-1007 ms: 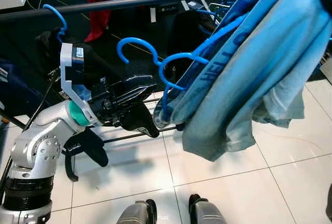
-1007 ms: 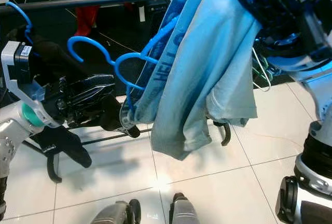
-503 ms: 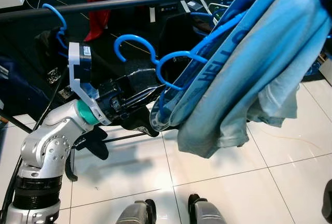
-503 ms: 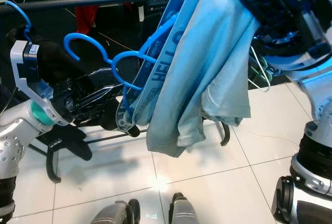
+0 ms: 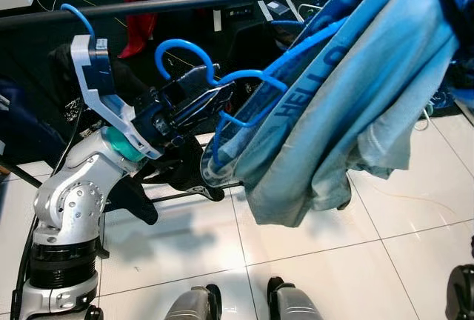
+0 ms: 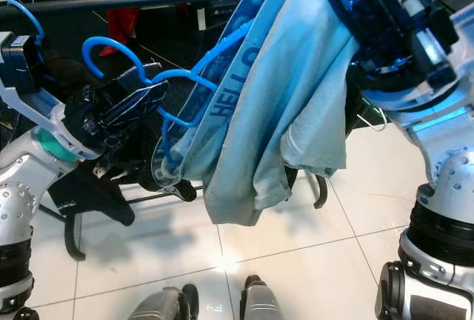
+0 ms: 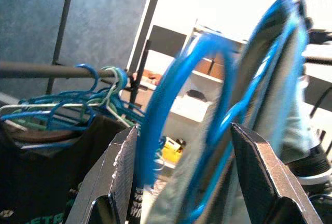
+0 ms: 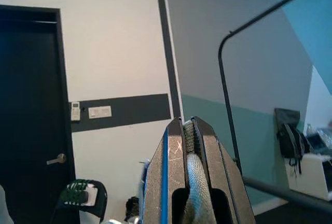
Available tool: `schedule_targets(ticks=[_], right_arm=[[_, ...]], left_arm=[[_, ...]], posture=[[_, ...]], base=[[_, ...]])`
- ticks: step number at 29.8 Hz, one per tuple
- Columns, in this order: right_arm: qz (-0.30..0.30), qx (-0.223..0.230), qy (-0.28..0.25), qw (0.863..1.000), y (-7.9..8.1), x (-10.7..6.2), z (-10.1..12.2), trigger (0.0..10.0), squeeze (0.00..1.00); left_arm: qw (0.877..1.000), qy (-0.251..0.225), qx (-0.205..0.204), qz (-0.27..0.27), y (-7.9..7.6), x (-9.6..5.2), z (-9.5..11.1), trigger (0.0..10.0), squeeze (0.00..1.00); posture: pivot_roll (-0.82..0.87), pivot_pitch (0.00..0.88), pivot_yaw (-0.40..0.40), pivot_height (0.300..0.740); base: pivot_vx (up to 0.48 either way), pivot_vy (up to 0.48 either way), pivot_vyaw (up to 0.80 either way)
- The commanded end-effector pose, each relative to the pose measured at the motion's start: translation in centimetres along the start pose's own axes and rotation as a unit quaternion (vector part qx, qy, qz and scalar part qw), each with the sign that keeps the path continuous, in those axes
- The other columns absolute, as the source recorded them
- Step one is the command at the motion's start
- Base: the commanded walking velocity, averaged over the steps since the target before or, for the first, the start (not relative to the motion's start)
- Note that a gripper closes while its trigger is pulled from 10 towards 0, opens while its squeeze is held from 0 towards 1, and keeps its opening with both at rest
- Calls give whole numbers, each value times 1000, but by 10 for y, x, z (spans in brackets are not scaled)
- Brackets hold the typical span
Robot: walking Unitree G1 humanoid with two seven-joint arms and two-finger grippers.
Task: Hang hanger
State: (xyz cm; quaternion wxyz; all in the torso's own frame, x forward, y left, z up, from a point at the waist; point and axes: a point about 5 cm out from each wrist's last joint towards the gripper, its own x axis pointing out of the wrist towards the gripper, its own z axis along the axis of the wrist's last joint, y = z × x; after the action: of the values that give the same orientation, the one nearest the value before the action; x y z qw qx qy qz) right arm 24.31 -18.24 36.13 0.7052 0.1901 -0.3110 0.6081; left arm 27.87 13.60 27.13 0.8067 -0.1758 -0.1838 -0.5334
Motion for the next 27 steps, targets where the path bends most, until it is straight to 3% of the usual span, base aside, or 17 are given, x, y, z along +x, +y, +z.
schedule_targets(ticks=[1, 7, 9, 11, 13, 17, 20, 21, 22, 23, 25, 27], right_arm=[[1, 10, 1, 1000, 0, -3, -3, 10000, 0], [-5, 18, 6, 1000, -3, -5, -8, 10000, 0], [-6, 30, 4, 1000, -6, -5, -12, 10000, 0], [-6, 37, 3, 999, -8, -5, -14, 10000, 0], [-1, 40, 1, 999, -10, -2, -15, 10000, 0], [14, 47, -2, 999, -13, 4, -16, 10000, 0], [17, 53, -2, 998, -17, 5, -18, 10000, 0], [17, 53, -2, 998, -17, 5, -18, 10000, 0], [17, 54, -3, 998, -18, 5, -18, 10000, 0], [17, 54, -3, 998, -18, 5, -18, 10000, 0], [18, 55, -5, 998, -20, 6, -18, 10000, 0], [18, 55, -5, 998, -20, 6, -18, 10000, 0]], left_arm=[[1000, 1, 1, -12, -5, 3, 0, 10000, 0], [1000, 14, -3, -17, -9, 4, -7, 9608, 0], [1000, 13, -12, -24, -12, 7, -9, 5216, 0], [999, 13, -16, -28, -14, 8, -10, 5216, 0], [999, 18, -20, -35, -17, 10, -13, 6941, 0], [999, 17, -23, -39, -20, 11, -14, 7020, 0], [999, 9, -27, -42, -22, 13, -13, 5412, 0], [999, 9, -27, -42, -22, 13, -13, 5412, 0], [999, 8, -27, -42, -22, 13, -13, 4549, 0], [999, 8, -27, -42, -22, 13, -13, 4549, 0], [999, 7, -25, -39, -22, 13, -13, 0, 0], [999, 6, -24, -37, -21, 13, -13, 0, 0]], posture=[[-121, 124, 57, 740], [-121, 126, 56, 740], [-119, 131, 50, 740], [-119, 131, 50, 740], [-116, 133, 49, 740], [-115, 132, 45, 740], [-109, 133, 39, 740], [-109, 133, 39, 740], [-108, 134, 38, 740], [-108, 134, 38, 740], [-109, 134, 36, 740], [-109, 134, 36, 740]], base=[[0, 0, 0], [0, 0, 0], [0, 0, 0], [0, 0, 0], [0, 0, 0], [0, 0, 0], [0, 0, 0], [0, 0, 0], [0, 0, 0], [0, 0, 0], [0, 0, 0], [0, 0, 0]])
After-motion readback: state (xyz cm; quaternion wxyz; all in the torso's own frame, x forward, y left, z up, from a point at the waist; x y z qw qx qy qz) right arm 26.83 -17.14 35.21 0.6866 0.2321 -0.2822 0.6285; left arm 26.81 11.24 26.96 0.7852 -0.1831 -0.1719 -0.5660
